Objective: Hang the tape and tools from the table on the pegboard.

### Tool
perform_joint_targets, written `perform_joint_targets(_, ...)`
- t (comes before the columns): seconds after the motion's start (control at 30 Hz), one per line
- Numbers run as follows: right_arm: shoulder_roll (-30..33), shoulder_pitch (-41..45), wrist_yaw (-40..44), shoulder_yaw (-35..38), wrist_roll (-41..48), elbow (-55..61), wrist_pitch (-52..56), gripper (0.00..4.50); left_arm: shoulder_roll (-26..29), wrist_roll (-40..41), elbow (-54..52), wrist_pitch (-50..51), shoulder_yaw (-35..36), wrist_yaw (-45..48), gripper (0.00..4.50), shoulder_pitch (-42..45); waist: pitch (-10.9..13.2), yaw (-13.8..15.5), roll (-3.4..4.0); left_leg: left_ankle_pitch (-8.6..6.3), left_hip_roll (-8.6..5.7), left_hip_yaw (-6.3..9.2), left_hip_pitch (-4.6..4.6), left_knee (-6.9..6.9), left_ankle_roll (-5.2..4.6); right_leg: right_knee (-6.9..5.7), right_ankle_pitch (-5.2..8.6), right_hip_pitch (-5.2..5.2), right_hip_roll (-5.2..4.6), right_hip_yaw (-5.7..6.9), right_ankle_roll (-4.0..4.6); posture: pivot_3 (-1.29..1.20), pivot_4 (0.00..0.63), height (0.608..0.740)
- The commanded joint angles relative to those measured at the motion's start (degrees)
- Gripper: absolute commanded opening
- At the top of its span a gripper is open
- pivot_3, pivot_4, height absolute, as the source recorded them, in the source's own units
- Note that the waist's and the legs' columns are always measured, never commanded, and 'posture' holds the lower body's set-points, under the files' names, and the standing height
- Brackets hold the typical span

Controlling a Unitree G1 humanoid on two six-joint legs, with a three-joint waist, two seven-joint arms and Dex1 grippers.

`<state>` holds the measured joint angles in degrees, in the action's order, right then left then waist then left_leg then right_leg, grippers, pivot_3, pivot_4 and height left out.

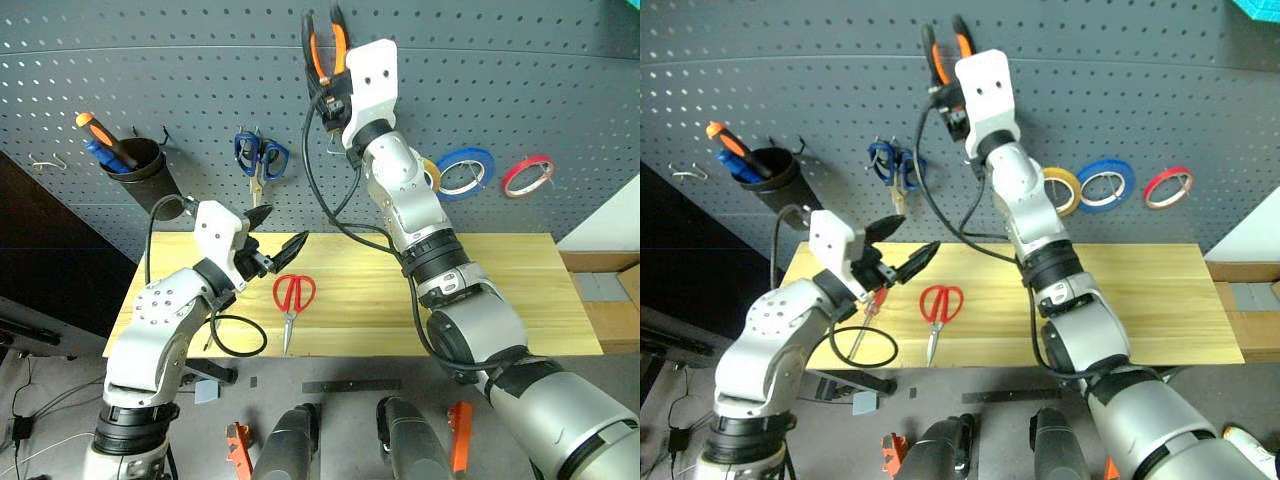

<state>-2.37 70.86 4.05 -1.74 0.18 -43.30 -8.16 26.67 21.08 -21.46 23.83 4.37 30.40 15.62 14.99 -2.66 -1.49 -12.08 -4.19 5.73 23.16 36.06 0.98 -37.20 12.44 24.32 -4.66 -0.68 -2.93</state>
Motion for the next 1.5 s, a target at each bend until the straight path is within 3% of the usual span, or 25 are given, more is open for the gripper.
perform_joint_targets(0.03,0.4,-0.6,0.0,-0.1,-0.8,1.3,-2.0,2.69,-0.6,-0.6,-0.1,-2.0,-0.3,-0.1,3.91,0.9,0.0,0.0,0.0,0.02,0.05,0.01,0.0,0.0,0.02,0.0,-0.03,0.0,0.05,0.0,0.02,0.02,0.206,0.74)
perform_joint_targets(0.43,-0.2,-8.6,2.0,-1.8,-1.5,5.9,7.4,2.69,-1.7,-2.4,2.5,-4.2,-1.6,0.3,3.91,1.1,0.0,0.0,0.0,-0.03,0.72,-0.21,-0.03,-0.05,0.15,0.07,-0.18,0.05,0.62,-0.04,0.3,0.0,0.211,0.74)
perform_joint_targets(0.6,0.5,-9.6,1.7,-1.5,-1.5,8.5,12.2,4.32,-2.1,-3.5,3.2,-4.2,-1.8,-0.5,3.91,1.2,0.0,-0.1,0.0,-0.03,0.71,-0.23,-0.02,-0.05,0.16,0.11,-0.18,0.04,0.62,-0.05,0.3,0.0,0.211,0.74)
perform_joint_targets(0.63,0.8,-9.7,2.4,-1.7,-1.4,9.2,14.5,4.43,-2.2,-3.9,3.5,-3.8,-1.7,-1.0,3.91,1.4,0.0,-0.1,0.0,-0.03,0.71,-0.23,-0.02,-0.04,0.16,0.1,-0.18,0.04,0.62,-0.05,0.3,0.0,0.211,0.74)
perform_joint_targets(0.9,4.0,-15.4,12.0,-6.1,-0.6,21.7,37.0,4.43,-2.7,-4.9,4.1,2.5,-1.1,-5.6,3.91,1.2,0.0,0.0,0.0,-0.03,0.73,-0.23,-0.03,-0.02,0.16,0.09,-0.19,0.03,0.63,-0.04,0.3,0.0,0.211,0.74)
perform_joint_targets(1.0,6.7,-21.1,19.3,-10.2,1.9,34.0,46.4,4.43,-2.0,-5.9,2.4,9.4,-2.0,-8.2,3.91,-0.6,0.0,0.0,0.0,-0.04,0.73,-0.22,-0.01,-0.04,0.16,0.09,-0.19,0.05,0.62,-0.03,0.3,0.0,0.213,0.74)
perform_joint_targets(1.17,15.8,-31.1,32.7,-14.0,13.6,58.3,63.9,4.43,-1.3,-6.4,-1.2,19.9,-5.4,-9.6,3.91,-6.9,0.0,-0.2,0.0,-0.1,0.73,-0.19,0.03,-0.06,0.2,0.18,-0.17,0.05,0.62,-0.01,0.28,-0.01,0.218,0.74)
perform_joint_targets(1.37,22.2,-36.6,34.2,-14.2,19.1,68.7,72.5,4.43,-6.4,-8.5,2.4,32.5,-4.5,-18.5,3.91,-9.3,0.0,-0.1,-0.01,-0.09,0.8,-0.08,0.02,0.04,0.21,0.21,0.02,-0.04,0.63,0.11,-0.01,-0.05,0.227,0.74)
perform_joint_targets(1.5,22.8,-37.1,33.0,-15.3,20.2,70.4,74.2,4.43,-9.0,-11.2,7.5,36.2,-5.5,-22.7,3.91,-8.3,0.0,-0.4,-0.03,-0.07,0.83,-0.11,-0.15,0.08,0.19,0.18,-0.02,-0.21,0.62,0.12,-0.03,-0.07,0.232,0.74)
